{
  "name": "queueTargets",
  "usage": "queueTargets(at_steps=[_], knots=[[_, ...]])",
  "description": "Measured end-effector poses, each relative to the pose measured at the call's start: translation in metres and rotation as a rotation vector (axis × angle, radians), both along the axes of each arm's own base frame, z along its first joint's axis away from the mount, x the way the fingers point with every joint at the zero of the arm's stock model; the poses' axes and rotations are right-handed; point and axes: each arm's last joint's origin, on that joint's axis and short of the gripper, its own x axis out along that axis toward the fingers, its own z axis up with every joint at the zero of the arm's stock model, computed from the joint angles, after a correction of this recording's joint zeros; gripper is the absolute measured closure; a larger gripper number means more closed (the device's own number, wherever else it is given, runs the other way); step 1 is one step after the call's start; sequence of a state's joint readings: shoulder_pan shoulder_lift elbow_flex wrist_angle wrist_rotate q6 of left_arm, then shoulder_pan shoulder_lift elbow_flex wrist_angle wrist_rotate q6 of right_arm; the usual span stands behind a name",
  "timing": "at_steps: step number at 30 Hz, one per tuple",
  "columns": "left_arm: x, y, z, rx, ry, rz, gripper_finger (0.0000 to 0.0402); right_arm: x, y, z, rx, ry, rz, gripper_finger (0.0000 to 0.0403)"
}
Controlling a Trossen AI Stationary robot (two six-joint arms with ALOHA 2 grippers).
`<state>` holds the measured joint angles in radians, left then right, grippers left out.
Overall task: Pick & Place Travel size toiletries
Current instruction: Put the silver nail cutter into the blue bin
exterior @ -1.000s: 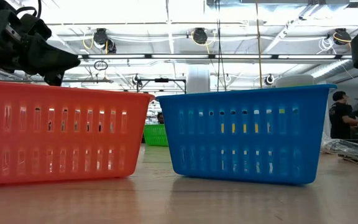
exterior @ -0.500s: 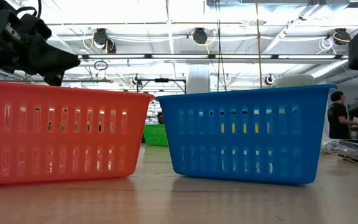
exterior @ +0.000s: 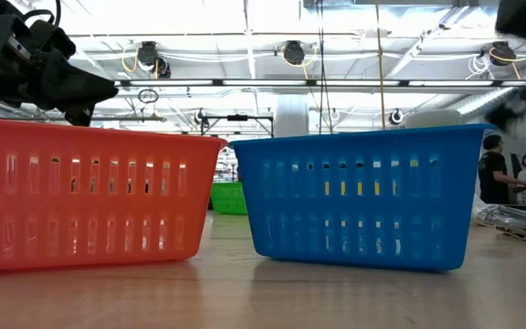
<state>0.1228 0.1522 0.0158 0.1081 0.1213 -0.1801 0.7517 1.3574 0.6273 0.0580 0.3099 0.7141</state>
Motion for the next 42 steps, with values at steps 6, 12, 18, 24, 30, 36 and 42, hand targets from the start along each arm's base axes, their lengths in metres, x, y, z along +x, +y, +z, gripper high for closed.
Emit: queueTargets(at_steps=[6, 12, 18, 24, 30, 36, 42], knots=[[0.000, 0.000, 0.000, 0.000, 0.001, 0.000, 0.0357, -0.005, -0.007, 0.045, -0.002, -0.276, 0.066, 0.0354], [0.000, 0.000, 0.000, 0.000, 0.000, 0.000, 0.0357, 0.003, -0.013, 0.069, -0.165, -0.538, 0.062, 0.0353], [0.000, 0.000, 0.000, 0.000, 0.000, 0.000, 0.0357, 0.033, -0.025, 0.060, -0.205, -0.589, 0.055, 0.0352], [0.000, 0.000, 0.000, 0.000, 0.000, 0.000, 0.0357, 0.061, -0.035, 0.043, -0.143, -0.614, 0.117, 0.0352], [0.000, 0.000, 0.000, 0.000, 0.001, 0.000, 0.0357, 0.082, -0.035, 0.037, -0.174, -0.477, 0.119, 0.0351], [0.000, 0.000, 0.000, 0.000, 0.000, 0.000, 0.0357, 0.114, -0.019, 0.046, -0.271, -0.187, 0.178, 0.0351], [0.000, 0.000, 0.000, 0.000, 0.001, 0.000, 0.0357, 0.132, -0.011, 0.030, -0.302, -0.089, 0.188, 0.0351]])
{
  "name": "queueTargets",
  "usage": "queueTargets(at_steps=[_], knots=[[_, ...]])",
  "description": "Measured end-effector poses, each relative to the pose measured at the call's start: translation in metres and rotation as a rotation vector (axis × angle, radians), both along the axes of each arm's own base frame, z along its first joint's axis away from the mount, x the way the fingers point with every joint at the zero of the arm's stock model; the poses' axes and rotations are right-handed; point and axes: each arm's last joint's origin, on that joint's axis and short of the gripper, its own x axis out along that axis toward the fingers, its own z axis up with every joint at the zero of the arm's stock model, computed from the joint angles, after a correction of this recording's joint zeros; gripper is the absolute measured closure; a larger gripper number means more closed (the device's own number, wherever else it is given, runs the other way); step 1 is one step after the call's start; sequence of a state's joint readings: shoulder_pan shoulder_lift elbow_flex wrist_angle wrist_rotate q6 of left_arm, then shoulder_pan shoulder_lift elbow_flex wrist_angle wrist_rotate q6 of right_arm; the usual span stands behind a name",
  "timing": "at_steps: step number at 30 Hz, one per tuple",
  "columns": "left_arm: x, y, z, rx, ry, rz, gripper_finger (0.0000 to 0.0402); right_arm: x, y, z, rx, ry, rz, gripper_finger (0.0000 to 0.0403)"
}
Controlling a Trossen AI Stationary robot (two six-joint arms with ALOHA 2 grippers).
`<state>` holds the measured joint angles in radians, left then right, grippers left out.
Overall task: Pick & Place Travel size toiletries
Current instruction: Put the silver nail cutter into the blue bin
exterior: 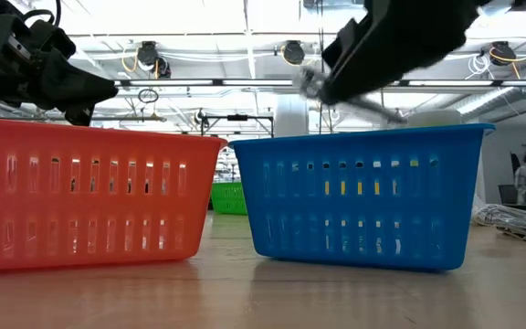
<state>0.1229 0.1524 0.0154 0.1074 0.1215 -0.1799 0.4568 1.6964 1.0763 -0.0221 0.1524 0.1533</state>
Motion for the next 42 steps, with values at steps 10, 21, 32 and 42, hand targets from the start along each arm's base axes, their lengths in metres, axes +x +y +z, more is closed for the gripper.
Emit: queueTargets(at_steps=[10, 21, 32, 42], knots=[[0.000, 0.000, 0.000, 0.000, -0.001, 0.000, 0.0357, 0.002, -0.001, -0.013, 0.009, 0.051, -0.037, 0.0349], [0.000, 0.000, 0.000, 0.000, -0.001, 0.000, 0.0357, 0.000, -0.002, -0.015, -0.005, 0.079, -0.037, 0.0340], [0.000, 0.000, 0.000, 0.000, -0.001, 0.000, 0.0357, 0.000, -0.002, -0.015, 0.014, 0.083, -0.055, 0.0301], [0.000, 0.000, 0.000, 0.000, -0.001, 0.000, 0.0357, -0.001, -0.003, -0.012, -0.002, 0.077, -0.040, 0.0272]])
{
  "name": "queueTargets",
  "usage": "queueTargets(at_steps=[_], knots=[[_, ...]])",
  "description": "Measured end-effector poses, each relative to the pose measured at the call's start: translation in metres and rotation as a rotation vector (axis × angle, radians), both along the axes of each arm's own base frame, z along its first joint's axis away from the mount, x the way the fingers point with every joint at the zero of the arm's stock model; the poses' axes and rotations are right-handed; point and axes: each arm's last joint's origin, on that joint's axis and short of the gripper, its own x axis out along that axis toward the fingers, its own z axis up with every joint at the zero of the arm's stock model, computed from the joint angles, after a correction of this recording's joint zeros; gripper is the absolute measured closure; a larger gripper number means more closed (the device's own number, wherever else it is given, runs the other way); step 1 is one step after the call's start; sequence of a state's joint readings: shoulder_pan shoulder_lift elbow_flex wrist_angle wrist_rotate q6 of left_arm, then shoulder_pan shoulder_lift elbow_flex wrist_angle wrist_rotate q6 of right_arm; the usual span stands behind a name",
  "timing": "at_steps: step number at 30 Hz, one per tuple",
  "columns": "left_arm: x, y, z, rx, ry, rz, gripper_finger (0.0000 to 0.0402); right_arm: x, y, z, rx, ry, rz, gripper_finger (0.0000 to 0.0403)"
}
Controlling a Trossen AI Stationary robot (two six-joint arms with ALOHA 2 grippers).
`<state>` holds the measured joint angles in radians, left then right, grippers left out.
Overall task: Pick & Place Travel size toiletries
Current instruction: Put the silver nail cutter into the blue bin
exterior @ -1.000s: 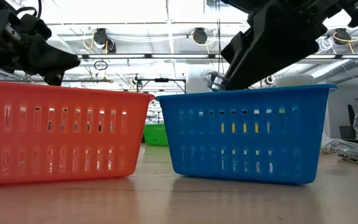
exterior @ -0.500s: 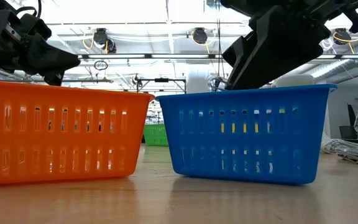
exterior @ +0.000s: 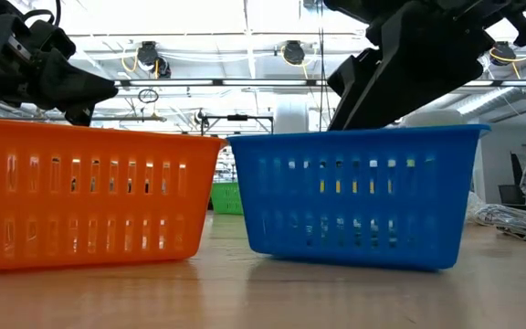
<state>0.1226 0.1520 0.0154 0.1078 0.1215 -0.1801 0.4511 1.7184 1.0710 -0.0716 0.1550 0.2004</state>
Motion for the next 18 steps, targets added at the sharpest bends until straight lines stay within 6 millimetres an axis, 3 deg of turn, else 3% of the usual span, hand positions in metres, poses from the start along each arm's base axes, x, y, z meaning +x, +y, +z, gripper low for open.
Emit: queueTargets(at_steps=[3, 12, 18], knots=[[0.000, 0.000, 0.000, 0.000, 0.000, 0.000, 0.0357, -0.006, -0.002, 0.007, 0.008, 0.018, -0.013, 0.0274], [0.000, 0.000, 0.000, 0.000, 0.000, 0.000, 0.0357, -0.052, -0.008, 0.032, 0.073, 0.252, -0.195, 0.0281], [0.000, 0.000, 0.000, 0.000, 0.000, 0.000, 0.0357, -0.079, -0.005, 0.028, 0.037, 0.395, -0.400, 0.0277]])
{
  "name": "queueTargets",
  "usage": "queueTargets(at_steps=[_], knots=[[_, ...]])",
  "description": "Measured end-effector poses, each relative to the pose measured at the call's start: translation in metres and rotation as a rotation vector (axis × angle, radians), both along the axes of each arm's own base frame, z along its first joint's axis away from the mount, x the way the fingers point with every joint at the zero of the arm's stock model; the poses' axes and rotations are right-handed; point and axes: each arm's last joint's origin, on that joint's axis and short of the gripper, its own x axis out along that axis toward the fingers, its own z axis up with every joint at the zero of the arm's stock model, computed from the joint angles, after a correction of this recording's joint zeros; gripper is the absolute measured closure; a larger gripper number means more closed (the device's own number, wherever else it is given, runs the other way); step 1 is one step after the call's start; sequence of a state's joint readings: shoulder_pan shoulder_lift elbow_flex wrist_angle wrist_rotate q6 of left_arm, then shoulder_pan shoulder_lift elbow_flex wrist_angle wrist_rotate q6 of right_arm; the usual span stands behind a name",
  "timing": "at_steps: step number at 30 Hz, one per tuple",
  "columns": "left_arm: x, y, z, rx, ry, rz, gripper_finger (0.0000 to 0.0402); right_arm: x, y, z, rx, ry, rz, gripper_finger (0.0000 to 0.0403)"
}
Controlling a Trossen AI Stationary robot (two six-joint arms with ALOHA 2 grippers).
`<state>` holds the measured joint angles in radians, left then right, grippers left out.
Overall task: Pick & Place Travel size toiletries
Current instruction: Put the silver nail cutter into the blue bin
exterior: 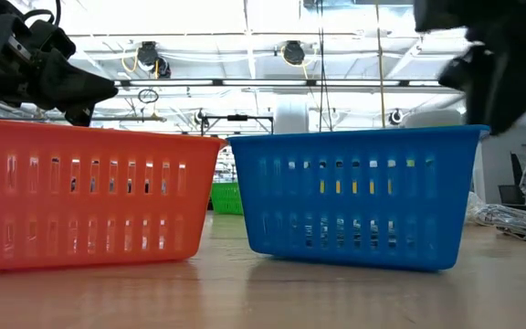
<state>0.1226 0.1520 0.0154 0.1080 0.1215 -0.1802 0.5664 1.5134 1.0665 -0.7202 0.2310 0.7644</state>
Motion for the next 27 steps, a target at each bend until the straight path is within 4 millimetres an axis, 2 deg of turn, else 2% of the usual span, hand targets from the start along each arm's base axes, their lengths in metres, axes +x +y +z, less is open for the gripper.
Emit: queueTargets(at_steps=[6, 10, 13, 17, 21, 27], knots=[[0.000, 0.000, 0.000, 0.000, 0.001, 0.000, 0.0357, -0.015, 0.002, -0.029, 0.019, 0.014, -0.047, 0.0233], [0.000, 0.000, 0.000, 0.000, 0.001, 0.000, 0.0357, -0.019, -0.002, -0.053, 0.064, -0.049, -0.048, 0.0201], [0.000, 0.000, 0.000, 0.000, 0.000, 0.000, 0.0357, -0.021, -0.008, -0.068, 0.101, -0.103, -0.062, 0.0192], [0.000, 0.000, 0.000, 0.000, 0.000, 0.000, 0.0357, -0.026, -0.016, -0.081, 0.109, -0.121, -0.079, 0.0195], [0.000, 0.000, 0.000, 0.000, 0.001, 0.000, 0.0357, -0.031, -0.019, -0.087, 0.098, -0.117, -0.082, 0.0210], [0.000, 0.000, 0.000, 0.000, 0.000, 0.000, 0.0357, -0.031, -0.020, -0.088, 0.089, -0.113, -0.077, 0.0255]])
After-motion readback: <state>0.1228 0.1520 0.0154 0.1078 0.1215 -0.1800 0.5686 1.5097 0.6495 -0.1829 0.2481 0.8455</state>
